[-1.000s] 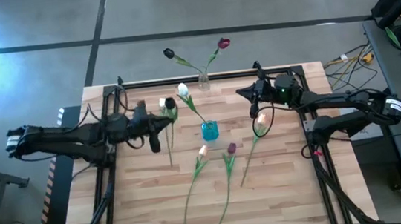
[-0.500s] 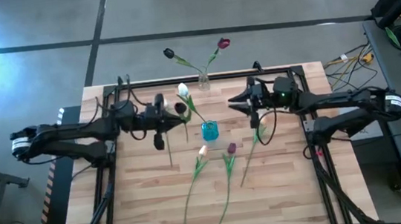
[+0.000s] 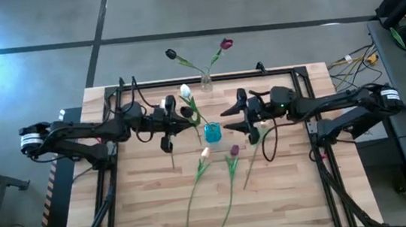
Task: Sort flowers into vase by color
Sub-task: Put the black tulip into the transparent vase
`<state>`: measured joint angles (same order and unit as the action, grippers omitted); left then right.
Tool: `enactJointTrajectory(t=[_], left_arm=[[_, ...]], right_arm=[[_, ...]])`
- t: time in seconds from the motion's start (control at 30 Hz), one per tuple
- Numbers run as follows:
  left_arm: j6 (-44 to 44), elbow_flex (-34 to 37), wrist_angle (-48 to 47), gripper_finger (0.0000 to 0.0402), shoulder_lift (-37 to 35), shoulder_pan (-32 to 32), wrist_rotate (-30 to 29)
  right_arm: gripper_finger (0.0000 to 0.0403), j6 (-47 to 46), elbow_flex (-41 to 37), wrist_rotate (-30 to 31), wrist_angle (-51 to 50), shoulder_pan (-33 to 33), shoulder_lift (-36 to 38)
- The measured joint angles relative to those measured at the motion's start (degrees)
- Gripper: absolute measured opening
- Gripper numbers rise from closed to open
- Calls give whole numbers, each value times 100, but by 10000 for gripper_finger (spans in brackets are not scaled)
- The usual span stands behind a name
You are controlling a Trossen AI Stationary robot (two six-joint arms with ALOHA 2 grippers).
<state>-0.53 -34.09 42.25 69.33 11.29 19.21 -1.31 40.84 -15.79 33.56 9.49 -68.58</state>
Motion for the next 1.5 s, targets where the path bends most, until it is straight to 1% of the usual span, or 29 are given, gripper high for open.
enactJointTrajectory(t=[0.1, 0.33, 0.43, 0.53, 0.77, 0.83, 0.93, 1.03, 1.17, 1.27, 1.5], left_arm=[[80, 0, 383, 0, 288, 2, 163], [155, 0, 1084, 0, 771, 2, 257], [154, 0, 1153, 0, 856, 2, 257], [154, 0, 1189, 0, 898, 2, 257], [241, 0, 1175, 0, 904, 2, 254], [304, 0, 1175, 0, 904, 4, 250], [396, -5, 1126, 0, 901, 9, 239], [500, -73, 1016, 4, 946, 9, 231], [624, -127, 966, 24, 1063, 9, 224], [695, -146, 867, 43, 1110, 7, 131], [543, -56, 757, 86, 1084, 9, -86]], right_arm=[[201, -84, 314, 234, -7, -23, -345], [201, -398, 1056, 229, -28, -26, -1095], [201, -429, 1303, 157, -35, -26, -1320], [201, -474, 1495, -57, -51, -26, -1483], [194, -482, 1773, -277, -116, -28, -1729], [182, -479, 1853, -292, -185, -36, -1755], [150, -461, 1978, -328, -363, -40, -1787], [103, -397, 2039, -372, -416, -65, -1853], [27, -153, 2081, -374, -571, -76, -1855], [15, -50, 2079, -372, -717, -76, -1761], [13, 477, 2090, -366, -882, -70, -1247]])
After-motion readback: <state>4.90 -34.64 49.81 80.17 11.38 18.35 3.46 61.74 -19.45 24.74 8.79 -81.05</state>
